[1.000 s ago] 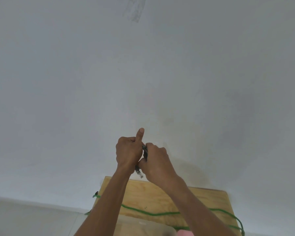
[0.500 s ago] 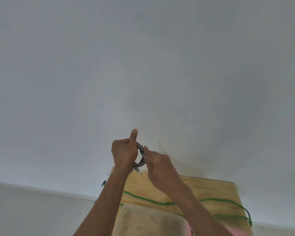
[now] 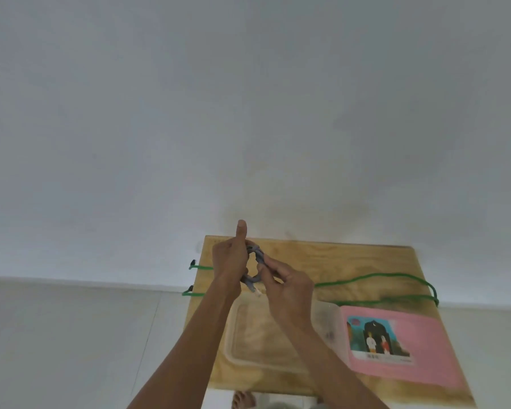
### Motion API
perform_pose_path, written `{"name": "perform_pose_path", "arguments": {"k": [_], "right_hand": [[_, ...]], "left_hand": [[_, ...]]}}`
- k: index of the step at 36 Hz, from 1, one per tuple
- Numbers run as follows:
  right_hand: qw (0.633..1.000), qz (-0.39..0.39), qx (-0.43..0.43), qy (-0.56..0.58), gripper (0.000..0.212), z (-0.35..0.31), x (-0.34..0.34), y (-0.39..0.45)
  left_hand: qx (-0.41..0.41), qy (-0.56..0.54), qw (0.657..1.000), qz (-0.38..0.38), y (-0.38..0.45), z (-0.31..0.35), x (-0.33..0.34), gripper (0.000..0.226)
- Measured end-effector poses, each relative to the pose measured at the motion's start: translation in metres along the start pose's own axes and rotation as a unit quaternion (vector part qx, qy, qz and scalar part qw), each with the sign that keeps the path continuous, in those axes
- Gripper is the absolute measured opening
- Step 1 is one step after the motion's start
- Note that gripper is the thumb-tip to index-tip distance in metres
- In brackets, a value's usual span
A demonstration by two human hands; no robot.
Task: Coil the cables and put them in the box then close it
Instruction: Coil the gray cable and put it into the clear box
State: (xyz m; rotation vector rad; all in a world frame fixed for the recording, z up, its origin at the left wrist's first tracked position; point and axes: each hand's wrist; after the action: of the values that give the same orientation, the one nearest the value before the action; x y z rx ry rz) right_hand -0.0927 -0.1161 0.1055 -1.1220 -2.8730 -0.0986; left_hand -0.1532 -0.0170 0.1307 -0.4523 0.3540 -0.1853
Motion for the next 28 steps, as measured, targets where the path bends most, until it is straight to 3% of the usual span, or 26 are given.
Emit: {"name": "perform_pose_path", "arguments": {"k": [8,16,20,28], "right_hand": [[0.994,0.041,0.006,-0.101,0.019,0.042,-0.004,-0.027],[0.979,0.060,0.068,-0.180,0.020,0.090,-0.019,-0.054],[0.971,0.069,0.116,-0.199,0.020,0.114,-0.020,-0.061],[0.958,0.090,0.154,-0.226,0.015,0.145,-0.007,-0.057]], "left_hand": [[0.014,0.049,0.997,-0.055,0.007,-0.065,-0.002,0.052],[0.125,0.160,0.975,0.093,0.018,-0.141,-0.005,0.035],[0.202,0.226,0.951,0.067,0.019,-0.177,-0.006,0.053],[0.246,0.326,0.913,-0.023,0.018,-0.216,-0.001,0.061]]}}
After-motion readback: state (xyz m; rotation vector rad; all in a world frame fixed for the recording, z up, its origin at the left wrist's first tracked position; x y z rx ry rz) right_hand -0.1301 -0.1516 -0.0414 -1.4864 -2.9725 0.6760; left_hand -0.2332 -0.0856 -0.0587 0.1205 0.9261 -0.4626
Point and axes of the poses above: each hand's wrist, its own y-axis towards the middle knuckle, its own x-axis out of the palm, z = x × y, and after that the axes turned 15 degrees about y, right-handed
